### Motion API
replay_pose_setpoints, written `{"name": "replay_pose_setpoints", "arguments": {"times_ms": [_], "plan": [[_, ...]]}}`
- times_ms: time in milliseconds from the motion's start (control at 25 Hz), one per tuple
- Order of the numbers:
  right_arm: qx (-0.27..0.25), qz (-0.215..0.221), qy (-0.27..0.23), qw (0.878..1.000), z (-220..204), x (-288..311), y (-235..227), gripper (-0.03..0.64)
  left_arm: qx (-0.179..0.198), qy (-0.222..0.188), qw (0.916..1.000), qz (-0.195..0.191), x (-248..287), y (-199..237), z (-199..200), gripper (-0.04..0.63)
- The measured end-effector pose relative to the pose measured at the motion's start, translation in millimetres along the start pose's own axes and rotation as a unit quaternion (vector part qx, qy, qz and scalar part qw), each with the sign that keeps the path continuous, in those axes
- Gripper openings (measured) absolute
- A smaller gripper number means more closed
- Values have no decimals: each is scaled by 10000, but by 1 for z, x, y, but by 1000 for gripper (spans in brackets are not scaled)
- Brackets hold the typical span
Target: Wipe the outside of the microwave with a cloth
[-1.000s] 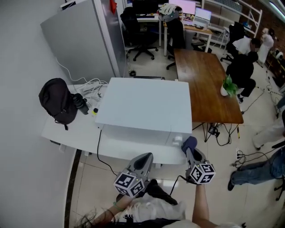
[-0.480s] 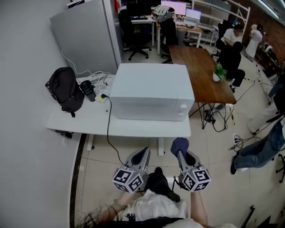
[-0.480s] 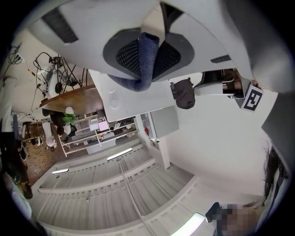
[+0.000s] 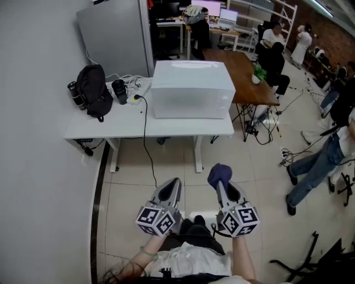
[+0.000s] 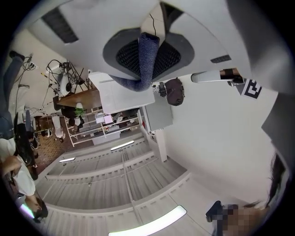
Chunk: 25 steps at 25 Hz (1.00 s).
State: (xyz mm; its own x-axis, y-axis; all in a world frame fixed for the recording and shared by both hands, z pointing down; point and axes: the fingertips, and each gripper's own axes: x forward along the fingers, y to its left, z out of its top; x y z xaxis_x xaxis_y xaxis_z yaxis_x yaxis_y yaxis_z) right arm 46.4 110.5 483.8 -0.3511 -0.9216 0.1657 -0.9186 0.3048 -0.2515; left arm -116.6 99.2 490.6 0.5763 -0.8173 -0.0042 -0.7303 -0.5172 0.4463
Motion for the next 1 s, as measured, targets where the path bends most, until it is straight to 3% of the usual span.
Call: {"name": "replay_pose_setpoints", "arguments": {"times_ms": [200, 440, 680, 1000], "plan": [[510, 91, -124, 9986, -1, -40, 38, 71, -23, -102, 9999, 87, -37, -9, -3, -9], [321, 200, 117, 9992, -27, -70, 57, 71, -62, 117, 9997, 185, -66, -32, -32, -9], [196, 180, 214, 9994, -41, -97, 46, 69, 309, 225, 9992, 98, -71, -68, -49, -9], [-6, 239, 189, 9995, -39, -104, 45, 67, 495, 237, 9984, 130, -75, -85, -52, -9]]}}
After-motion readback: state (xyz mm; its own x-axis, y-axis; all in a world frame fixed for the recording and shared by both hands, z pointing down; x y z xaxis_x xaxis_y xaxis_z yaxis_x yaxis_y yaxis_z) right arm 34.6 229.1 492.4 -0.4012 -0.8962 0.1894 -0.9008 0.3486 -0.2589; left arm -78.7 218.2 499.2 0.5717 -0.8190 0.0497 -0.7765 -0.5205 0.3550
